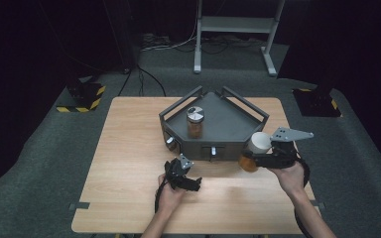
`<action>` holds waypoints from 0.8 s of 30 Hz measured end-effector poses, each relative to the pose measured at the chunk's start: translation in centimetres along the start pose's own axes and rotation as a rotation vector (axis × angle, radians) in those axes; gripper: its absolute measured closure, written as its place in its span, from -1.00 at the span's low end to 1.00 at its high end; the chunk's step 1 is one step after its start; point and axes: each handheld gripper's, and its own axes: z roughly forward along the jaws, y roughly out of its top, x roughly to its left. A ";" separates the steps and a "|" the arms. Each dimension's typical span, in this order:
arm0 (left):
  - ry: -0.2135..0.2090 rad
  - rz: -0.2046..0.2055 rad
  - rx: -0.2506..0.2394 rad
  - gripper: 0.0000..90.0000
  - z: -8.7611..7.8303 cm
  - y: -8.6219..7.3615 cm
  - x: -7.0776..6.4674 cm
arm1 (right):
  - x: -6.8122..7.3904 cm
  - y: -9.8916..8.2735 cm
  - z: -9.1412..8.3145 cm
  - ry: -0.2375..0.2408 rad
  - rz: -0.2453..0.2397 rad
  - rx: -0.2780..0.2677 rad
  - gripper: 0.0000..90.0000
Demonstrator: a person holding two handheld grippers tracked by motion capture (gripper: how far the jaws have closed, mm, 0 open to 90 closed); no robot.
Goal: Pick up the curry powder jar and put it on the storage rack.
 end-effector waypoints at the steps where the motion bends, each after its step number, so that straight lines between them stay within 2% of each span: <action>1: 0.000 0.000 0.000 -0.98 0.0 0.0 0.0 | 0.0 0.3 0.0 0.002 -0.001 0.000 -0.20; 16: 0.000 0.000 0.000 -0.98 0.0 0.0 0.0 | -0.1 3.4 0.5 -0.004 -0.022 -0.014 -0.20; 24: 0.000 0.002 0.000 -0.98 0.0 0.0 0.0 | 0.2 5.3 1.6 -0.023 -0.032 -0.015 -0.20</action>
